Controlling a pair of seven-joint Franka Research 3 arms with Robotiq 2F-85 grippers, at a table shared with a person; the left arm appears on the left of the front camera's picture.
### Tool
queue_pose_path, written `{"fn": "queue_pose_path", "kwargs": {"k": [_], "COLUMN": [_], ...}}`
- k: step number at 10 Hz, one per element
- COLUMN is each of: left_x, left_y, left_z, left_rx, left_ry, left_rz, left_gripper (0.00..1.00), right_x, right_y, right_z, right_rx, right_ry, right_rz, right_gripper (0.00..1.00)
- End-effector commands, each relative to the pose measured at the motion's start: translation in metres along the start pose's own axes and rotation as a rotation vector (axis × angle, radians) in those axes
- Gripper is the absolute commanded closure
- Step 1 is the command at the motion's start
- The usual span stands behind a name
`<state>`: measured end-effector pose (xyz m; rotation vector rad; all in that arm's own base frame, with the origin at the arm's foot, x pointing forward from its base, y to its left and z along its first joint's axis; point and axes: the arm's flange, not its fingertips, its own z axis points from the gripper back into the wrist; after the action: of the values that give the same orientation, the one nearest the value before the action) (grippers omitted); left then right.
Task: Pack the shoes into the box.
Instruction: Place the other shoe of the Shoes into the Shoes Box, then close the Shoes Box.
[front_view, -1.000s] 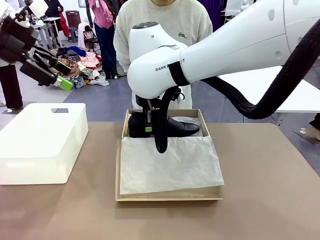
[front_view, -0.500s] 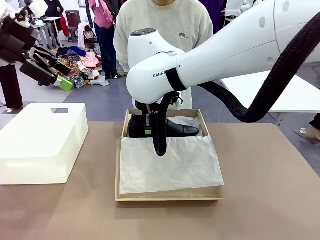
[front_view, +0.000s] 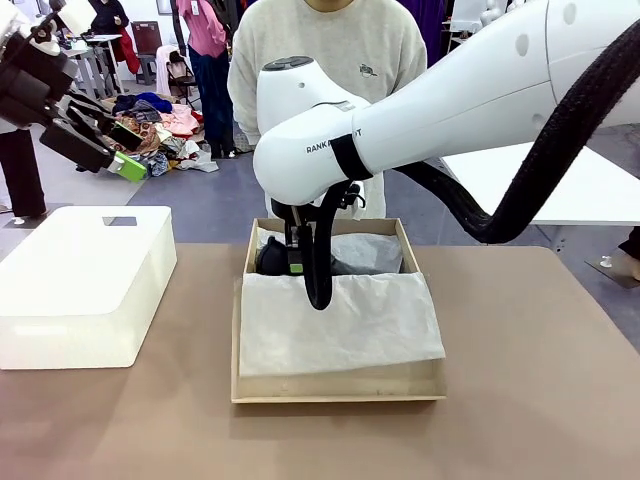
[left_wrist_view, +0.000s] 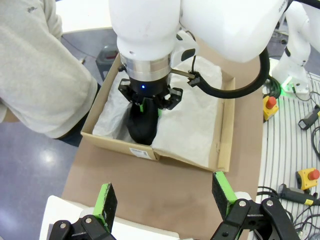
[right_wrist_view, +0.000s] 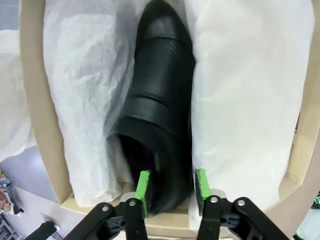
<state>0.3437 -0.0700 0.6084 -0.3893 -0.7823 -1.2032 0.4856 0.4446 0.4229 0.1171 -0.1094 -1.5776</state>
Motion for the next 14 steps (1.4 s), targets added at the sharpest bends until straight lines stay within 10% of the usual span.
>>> {"fn": "queue_pose_path", "kwargs": {"k": [1, 14], "left_x": [0.000, 0.000], "left_y": [0.000, 0.000], "left_z": [0.000, 0.000], "left_rx": [-0.010, -0.010], "left_ry": [-0.015, -0.015], "left_rz": [-0.009, -0.009], "left_gripper": [0.00, 0.00], "right_x": [0.006, 0.030], "right_y": [0.007, 0.011], "right_z": [0.025, 0.066], "right_rx": [0.005, 0.018], "right_ry": [0.006, 0.031], "right_rz": [-0.020, 0.129], "right_gripper": [0.00, 0.00]}}
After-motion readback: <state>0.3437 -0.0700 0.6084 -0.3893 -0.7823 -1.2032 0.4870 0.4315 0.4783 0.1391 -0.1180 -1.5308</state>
